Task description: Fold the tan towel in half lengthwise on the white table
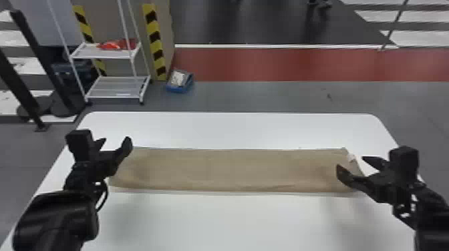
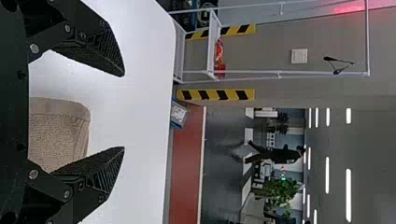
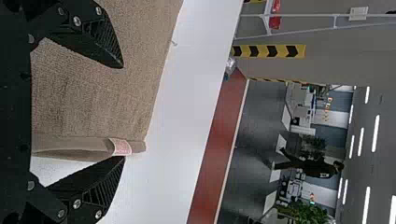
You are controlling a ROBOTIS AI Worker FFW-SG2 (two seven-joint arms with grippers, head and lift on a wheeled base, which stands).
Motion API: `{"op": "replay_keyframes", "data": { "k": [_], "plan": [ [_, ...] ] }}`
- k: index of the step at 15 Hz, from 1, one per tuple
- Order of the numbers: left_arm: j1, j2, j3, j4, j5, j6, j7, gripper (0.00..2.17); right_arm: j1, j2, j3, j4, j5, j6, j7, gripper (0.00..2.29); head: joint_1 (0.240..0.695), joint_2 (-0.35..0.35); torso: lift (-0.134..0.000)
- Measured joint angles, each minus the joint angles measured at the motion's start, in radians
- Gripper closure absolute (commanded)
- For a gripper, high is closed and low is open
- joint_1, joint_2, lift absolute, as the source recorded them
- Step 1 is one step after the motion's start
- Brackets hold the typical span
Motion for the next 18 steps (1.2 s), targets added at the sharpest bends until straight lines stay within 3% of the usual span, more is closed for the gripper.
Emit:
{"op": "replay_keyframes", "data": {
  "k": [3, 6, 14, 18],
  "plan": [
    [-0.051, 0.016, -0.019, 0.085, -0.05, -0.002, -0.025, 0.42, 0.012, 0.0, 0.004, -0.025, 0.0, -0.002, 0.005, 0.22, 0.695, 0.011, -0.057],
    [-0.064, 0.019, -0.021, 0.113, -0.084, 0.03, -0.028, 0.61, 0.024, 0.0, 0.009, -0.055, 0.0, -0.002, 0.011, 0.22, 0.695, 0.016, -0.057],
    [-0.064, 0.02, -0.02, 0.116, -0.093, 0.077, -0.041, 0.61, 0.026, -0.002, 0.014, -0.06, 0.0, -0.008, 0.011, 0.22, 0.695, 0.019, -0.057],
    [-0.065, 0.021, -0.02, 0.116, -0.099, 0.098, -0.05, 0.73, 0.026, -0.003, 0.014, -0.06, 0.0, -0.005, 0.011, 0.22, 0.695, 0.016, -0.057]
  ]
}}
